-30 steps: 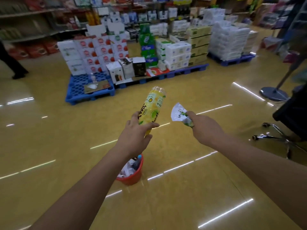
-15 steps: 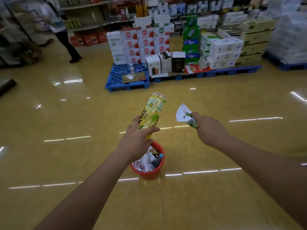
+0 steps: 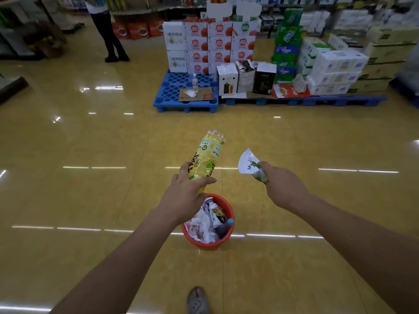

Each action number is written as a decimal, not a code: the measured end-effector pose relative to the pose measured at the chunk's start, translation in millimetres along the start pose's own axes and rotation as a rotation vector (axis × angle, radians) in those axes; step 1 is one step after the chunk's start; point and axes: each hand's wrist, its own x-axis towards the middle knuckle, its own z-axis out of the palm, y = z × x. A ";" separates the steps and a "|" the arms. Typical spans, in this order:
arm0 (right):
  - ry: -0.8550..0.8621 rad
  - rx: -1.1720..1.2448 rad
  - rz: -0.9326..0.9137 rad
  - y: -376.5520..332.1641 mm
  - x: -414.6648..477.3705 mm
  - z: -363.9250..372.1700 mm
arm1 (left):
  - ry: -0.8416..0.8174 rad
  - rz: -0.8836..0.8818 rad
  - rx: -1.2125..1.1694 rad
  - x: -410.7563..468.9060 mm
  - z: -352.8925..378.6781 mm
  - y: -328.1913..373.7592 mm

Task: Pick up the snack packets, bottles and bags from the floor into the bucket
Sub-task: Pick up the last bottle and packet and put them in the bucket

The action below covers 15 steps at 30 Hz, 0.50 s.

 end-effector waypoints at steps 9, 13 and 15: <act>-0.110 0.012 0.020 -35.6 86.7 48.6 | -0.115 -0.055 -0.038 69.7 21.2 -84.5; -0.164 -0.011 0.028 -42.2 114.1 69.5 | -0.166 -0.090 -0.058 86.0 38.3 -112.8; -0.191 -0.016 0.026 -44.5 124.1 77.9 | -0.180 -0.105 -0.074 91.0 48.1 -123.8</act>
